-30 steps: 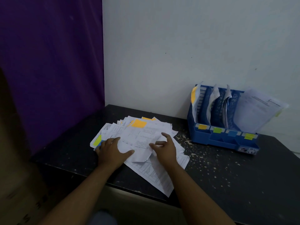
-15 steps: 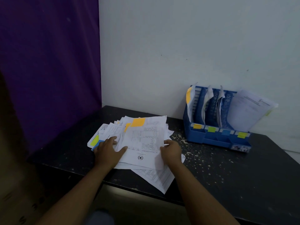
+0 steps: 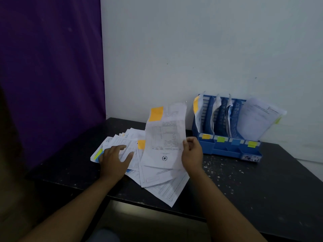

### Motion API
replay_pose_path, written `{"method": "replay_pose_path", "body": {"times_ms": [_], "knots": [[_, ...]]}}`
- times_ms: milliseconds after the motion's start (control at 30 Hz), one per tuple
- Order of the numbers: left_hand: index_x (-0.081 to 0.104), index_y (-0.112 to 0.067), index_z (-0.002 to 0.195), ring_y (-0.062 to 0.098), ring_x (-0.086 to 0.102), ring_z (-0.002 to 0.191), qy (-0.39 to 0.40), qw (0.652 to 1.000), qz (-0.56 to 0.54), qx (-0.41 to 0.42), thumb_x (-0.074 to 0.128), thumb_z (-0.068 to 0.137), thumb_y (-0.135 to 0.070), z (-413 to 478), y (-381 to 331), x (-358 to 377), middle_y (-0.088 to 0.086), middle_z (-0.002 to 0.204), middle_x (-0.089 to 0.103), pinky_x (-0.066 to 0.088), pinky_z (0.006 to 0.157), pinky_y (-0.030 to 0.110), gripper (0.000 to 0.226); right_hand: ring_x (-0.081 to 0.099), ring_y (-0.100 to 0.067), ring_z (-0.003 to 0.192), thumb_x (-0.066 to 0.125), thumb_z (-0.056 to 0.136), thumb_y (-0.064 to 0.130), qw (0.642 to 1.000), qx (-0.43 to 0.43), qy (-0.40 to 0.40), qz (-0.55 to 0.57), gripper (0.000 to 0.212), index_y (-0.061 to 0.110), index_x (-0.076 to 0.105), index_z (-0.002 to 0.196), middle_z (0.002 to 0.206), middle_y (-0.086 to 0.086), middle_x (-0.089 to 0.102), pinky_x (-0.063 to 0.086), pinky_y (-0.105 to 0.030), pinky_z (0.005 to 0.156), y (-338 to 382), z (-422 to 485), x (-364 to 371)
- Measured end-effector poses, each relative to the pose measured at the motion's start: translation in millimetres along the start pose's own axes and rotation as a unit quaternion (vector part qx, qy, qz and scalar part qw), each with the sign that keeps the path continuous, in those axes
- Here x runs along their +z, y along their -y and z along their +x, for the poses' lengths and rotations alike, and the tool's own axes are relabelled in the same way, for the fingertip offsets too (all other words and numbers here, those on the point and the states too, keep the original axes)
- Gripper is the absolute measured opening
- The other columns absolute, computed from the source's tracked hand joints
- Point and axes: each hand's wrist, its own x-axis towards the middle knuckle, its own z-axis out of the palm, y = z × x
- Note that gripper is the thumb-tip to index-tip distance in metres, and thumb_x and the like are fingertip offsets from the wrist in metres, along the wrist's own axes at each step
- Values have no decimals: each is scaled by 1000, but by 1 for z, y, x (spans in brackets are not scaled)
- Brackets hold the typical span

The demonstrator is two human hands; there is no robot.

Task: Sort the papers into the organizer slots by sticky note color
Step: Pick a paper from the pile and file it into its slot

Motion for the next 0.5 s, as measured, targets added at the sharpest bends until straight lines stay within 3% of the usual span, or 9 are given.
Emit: {"method": "replay_pose_path", "body": {"times_ms": [133,267,367,433,500], "knots": [[66,-28,132,14,56,127,46,987,-144,-53,66,97,-57,14,-36,-8,-10,134,65,44,109,37,46,69,2,88,57,107,25,999,-4,19,45,7,20,62,104,100,9,74,52,-12,67,1,5,-19],[61,-24,142,14,59,125,152,928,-318,-120,62,100,-55,34,-88,-16,-8,134,65,46,108,35,52,70,3,89,58,107,24,997,0,49,64,9,19,64,107,102,8,75,54,-14,70,0,8,-35],[74,-22,120,17,73,112,182,893,-395,-118,63,100,-52,48,-110,-15,-5,115,79,59,98,37,37,70,3,91,58,107,26,997,6,50,57,9,21,65,108,103,9,76,53,-20,76,-3,10,-44],[78,-20,106,19,76,105,167,902,-386,-101,67,99,-50,57,-120,-12,-3,106,81,62,92,41,32,71,3,89,59,107,27,998,15,41,55,9,22,66,109,101,10,76,53,-21,75,-4,12,-50],[76,-12,99,20,76,98,156,919,-352,-84,70,95,-56,66,-129,-11,3,101,80,62,91,50,45,72,-1,90,61,106,27,997,24,29,64,8,23,67,108,100,10,77,54,-21,74,-3,15,-57]]}}
